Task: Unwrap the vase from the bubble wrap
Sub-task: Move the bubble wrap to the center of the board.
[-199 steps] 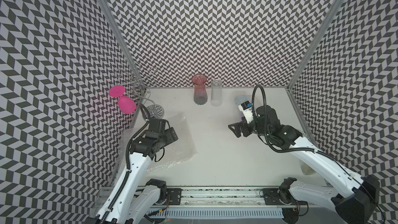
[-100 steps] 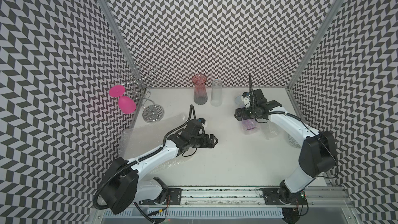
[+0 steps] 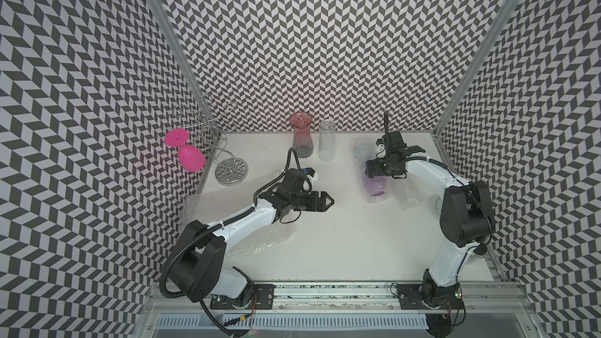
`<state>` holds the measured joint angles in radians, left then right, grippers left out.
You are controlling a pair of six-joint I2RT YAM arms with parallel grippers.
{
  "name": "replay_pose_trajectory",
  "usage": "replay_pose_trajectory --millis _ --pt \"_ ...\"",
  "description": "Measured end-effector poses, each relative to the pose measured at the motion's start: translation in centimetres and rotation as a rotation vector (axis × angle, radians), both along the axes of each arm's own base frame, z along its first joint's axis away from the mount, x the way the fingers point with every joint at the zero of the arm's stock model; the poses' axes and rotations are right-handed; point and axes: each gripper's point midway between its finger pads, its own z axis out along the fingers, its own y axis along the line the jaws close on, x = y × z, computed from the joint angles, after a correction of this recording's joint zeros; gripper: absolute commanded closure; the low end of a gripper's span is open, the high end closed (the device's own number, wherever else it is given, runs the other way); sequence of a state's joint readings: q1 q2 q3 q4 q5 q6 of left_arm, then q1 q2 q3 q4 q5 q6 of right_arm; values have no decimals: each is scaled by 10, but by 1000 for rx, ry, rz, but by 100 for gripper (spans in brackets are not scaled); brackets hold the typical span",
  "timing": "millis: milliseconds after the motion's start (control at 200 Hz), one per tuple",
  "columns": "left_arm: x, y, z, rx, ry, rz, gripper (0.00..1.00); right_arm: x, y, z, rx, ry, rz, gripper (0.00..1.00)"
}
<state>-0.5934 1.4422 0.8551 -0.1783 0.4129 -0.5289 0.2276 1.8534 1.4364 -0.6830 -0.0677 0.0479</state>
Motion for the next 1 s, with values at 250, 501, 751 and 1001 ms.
replay_pose_trajectory --millis 250,501,751,1001 --pt "0 5 -9 -6 29 25 11 -2 17 -2 68 -31 52 26" --pt "-1 15 -22 5 63 57 12 -19 45 9 101 -81 116 32" --pt "7 25 -21 2 61 85 12 -78 108 24 199 -84 231 32" --pt "8 27 -21 0 52 71 12 -123 127 25 295 -2 252 28"
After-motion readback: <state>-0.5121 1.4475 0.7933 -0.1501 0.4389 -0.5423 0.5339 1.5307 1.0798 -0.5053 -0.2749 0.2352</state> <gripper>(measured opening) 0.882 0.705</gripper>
